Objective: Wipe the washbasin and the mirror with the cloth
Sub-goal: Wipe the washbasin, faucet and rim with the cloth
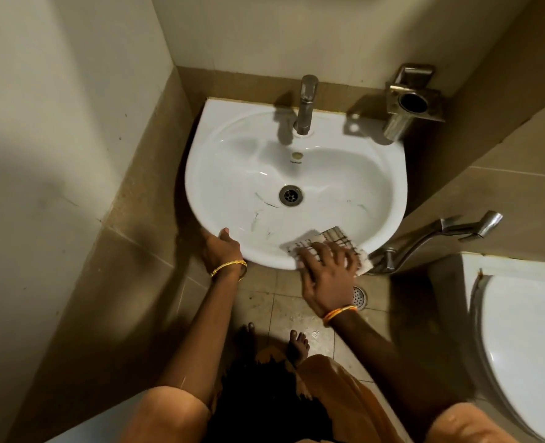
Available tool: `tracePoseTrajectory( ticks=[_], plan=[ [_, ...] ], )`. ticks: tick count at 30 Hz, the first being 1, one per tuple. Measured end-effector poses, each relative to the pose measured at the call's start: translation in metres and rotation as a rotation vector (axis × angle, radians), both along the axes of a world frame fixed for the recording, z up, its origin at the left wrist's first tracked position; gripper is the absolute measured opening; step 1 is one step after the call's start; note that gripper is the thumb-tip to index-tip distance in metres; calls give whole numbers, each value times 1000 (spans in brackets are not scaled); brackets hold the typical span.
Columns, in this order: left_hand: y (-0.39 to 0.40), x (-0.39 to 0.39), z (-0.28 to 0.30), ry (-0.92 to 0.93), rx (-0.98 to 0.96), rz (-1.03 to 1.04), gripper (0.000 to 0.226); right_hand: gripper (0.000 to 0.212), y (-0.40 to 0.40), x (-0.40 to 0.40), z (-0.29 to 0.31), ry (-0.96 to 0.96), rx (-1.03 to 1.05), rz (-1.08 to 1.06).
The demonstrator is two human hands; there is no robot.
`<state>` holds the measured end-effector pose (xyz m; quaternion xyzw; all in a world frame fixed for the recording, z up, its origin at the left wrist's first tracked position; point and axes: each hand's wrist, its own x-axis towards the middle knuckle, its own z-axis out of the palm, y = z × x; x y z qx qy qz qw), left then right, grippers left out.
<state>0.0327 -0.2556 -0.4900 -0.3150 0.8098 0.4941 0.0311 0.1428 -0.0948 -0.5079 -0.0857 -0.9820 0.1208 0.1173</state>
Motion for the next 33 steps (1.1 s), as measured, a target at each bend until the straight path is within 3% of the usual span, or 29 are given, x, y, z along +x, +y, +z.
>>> tracePoseTrajectory(
  ticks=[5,8,13,17,20,24,28,33],
  plan=[
    [-4,2,-3,29,-39,-8,40,46,-49,-7,3,-52,-45,69],
    [3,6,4,52,-143,7,47,45,4,5,2,-80,-2,157],
    [18,23,3,252,-483,-107,47,42,125,-5,6,-114,-30,77],
    [39,47,-3,453,-563,-605,20,41,129,-22,9,-77,-124,-56],
    [65,63,3,568,-478,-1069,25,38,75,-1,3,-4,-173,-92],
    [75,54,10,488,-484,-1229,24,39,48,15,-2,26,-195,0],
    [76,44,16,294,-490,-1281,36,40,113,-16,2,-15,-197,-36],
    [96,37,24,195,-444,-1239,35,48,178,-59,5,-88,-203,-33]
  ],
)
